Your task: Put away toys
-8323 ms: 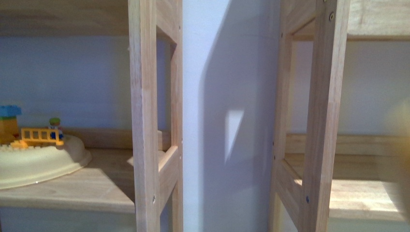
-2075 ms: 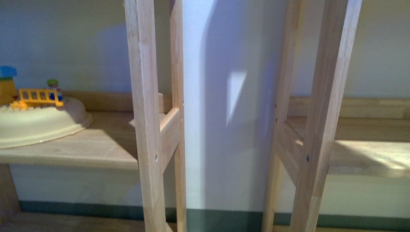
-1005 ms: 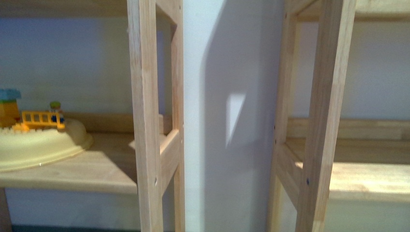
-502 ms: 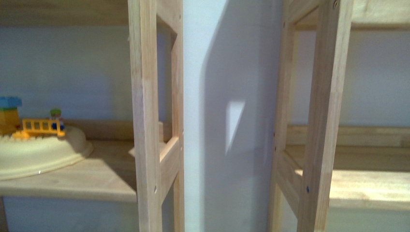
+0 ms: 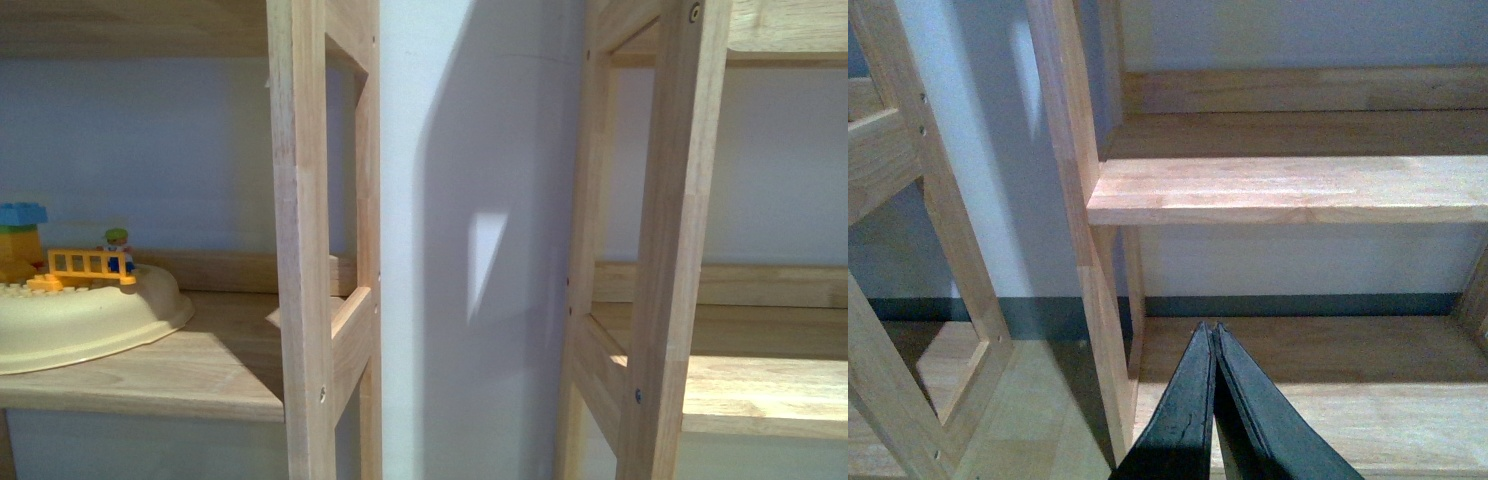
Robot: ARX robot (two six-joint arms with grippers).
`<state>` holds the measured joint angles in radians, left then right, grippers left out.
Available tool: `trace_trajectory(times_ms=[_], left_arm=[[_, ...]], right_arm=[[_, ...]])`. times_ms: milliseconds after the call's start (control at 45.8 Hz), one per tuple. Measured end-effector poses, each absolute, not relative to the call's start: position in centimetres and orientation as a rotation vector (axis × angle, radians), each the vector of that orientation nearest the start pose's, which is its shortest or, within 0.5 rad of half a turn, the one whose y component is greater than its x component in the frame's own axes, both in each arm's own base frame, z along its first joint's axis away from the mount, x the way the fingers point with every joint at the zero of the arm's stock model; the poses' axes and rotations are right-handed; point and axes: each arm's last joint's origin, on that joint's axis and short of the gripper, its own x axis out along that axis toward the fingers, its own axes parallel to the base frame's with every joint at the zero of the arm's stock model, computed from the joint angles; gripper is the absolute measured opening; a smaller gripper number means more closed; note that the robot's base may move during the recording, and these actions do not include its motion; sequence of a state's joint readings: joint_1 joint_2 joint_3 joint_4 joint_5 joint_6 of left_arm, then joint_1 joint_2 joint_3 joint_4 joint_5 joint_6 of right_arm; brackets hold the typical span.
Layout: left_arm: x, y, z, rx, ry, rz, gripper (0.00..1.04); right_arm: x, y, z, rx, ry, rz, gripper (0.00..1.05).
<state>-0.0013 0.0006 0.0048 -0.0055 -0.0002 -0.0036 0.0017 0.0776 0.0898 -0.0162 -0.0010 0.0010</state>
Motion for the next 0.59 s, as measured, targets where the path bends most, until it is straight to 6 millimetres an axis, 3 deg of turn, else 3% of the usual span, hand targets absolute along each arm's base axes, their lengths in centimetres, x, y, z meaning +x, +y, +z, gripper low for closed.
trace_trajectory(times_ms=[415,590], left_arm=[[9.7,0.0,16.5,-0.004,0.001,-0.001,0.98],[9.7,0.0,16.5,-0.004,0.001,-0.001,0.98]], right_arm=[[9.8,0.0,16.6,0.001,0.001,0.003,0.03],[9.7,0.0,16.6,0.001,-0.002,0.003,0.03]])
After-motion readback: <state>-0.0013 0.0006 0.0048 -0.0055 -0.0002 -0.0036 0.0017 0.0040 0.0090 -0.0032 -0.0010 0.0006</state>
